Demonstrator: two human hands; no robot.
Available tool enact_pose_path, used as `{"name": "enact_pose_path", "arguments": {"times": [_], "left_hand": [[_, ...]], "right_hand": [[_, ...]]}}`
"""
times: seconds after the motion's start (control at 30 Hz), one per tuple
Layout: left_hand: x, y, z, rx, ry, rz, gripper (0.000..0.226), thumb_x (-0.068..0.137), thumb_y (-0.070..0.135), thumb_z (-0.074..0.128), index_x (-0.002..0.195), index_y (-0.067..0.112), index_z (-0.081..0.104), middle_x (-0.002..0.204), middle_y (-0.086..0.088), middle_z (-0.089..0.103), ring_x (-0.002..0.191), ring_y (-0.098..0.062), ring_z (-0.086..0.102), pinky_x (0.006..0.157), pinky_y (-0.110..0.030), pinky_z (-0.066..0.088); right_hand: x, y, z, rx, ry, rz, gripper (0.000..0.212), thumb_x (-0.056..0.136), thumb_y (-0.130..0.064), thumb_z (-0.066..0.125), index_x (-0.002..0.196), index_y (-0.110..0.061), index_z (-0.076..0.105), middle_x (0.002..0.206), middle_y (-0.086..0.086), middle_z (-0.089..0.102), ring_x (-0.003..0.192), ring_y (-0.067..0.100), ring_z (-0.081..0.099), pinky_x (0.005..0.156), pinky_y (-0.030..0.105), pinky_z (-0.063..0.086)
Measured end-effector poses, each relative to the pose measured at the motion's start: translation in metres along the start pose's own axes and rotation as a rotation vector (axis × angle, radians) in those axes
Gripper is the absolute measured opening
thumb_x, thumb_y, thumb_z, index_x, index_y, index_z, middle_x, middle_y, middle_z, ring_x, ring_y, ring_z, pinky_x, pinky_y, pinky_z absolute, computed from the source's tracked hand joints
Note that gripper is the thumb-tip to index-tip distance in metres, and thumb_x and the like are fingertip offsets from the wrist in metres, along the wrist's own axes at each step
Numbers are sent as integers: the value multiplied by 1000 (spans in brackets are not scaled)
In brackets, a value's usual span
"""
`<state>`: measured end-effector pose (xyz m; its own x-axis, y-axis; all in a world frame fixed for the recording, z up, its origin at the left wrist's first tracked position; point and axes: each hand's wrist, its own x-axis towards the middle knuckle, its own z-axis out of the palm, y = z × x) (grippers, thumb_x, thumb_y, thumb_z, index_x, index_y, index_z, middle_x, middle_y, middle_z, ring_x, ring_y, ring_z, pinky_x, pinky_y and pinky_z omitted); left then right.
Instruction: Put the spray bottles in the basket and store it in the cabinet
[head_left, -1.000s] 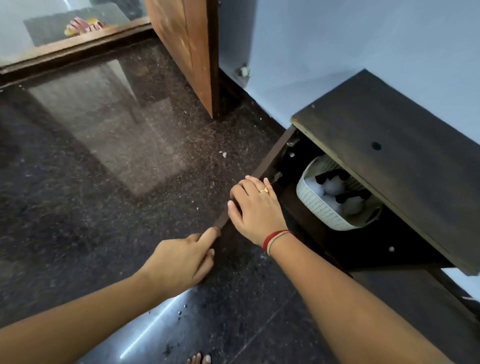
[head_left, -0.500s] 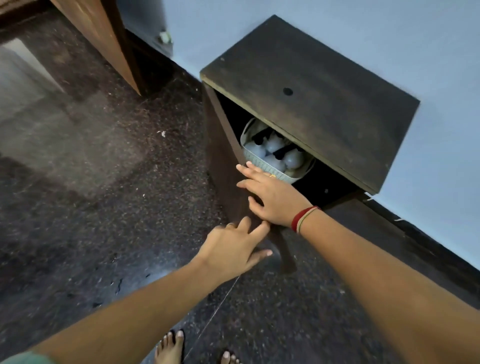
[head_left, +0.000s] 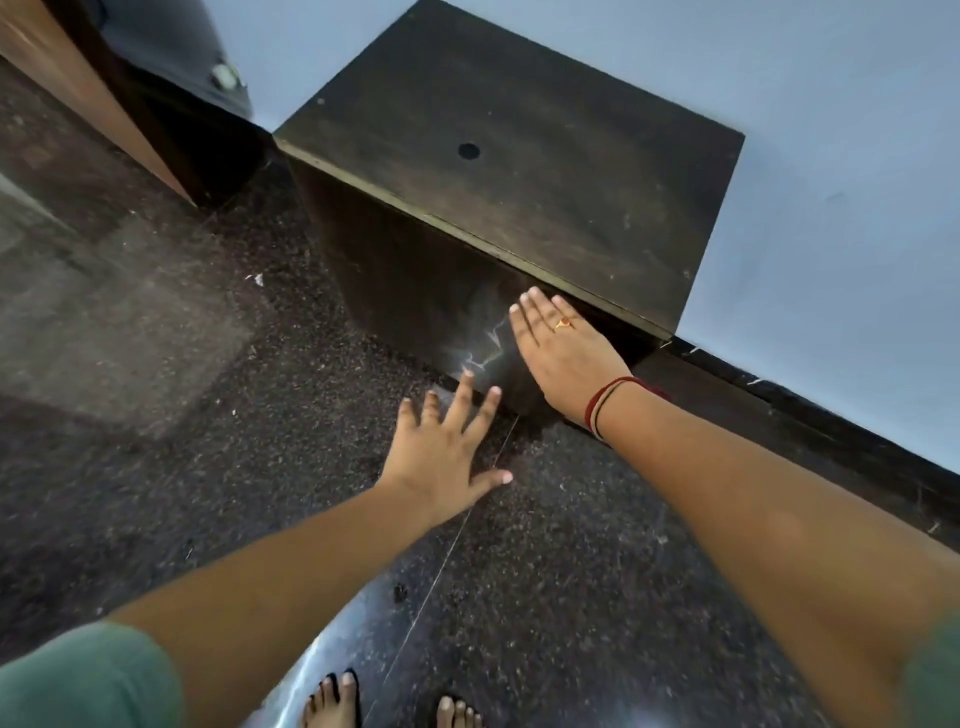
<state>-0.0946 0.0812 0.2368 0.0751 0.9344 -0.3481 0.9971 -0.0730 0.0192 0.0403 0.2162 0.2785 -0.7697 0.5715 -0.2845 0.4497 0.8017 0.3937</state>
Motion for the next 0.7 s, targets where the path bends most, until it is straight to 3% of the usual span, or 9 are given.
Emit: {"name": "enact_pose_path", "arguments": {"times": [0.13, 0.3, 0.5, 0.7], "left_hand": [[4, -17, 7, 45, -37, -59, 93, 81, 79, 7, 148, 21, -22, 158, -9, -21, 146, -38, 9, 114, -57, 14], [13, -27, -2, 45, 1, -127, 92, 82, 78, 8, 147, 20, -23, 158, -9, -23, 147, -36, -3, 115, -56, 9], [18, -42, -21, 19, 253, -114, 80, 92, 63, 9, 145, 13, -24, 159, -9, -17, 145, -24, -21, 115, -47, -11], [18, -57, -31, -58, 316, -201, 79, 93, 58, 7, 145, 8, -25, 155, -8, -26, 141, -19, -26, 116, -42, -11]], "right_hand": [[2, -6, 13, 16, -29, 108, 58, 101, -13, 18, 150, 7, -7, 161, 26, -8, 152, 35, -5, 122, 43, 4], [5, -10, 15, 88, -64, 159, 72, 99, -17, 36, 153, -3, -9, 160, 24, -17, 151, 34, -10, 122, 43, 1], [3, -19, 3, 275, 55, 177, 78, 97, -24, 44, 155, -13, -7, 164, 17, -9, 153, 30, -4, 122, 42, -2], [1, -32, -14, 335, 218, 255, 75, 100, -35, 41, 155, -11, -3, 165, 10, -3, 153, 26, -1, 120, 41, -4]]}}
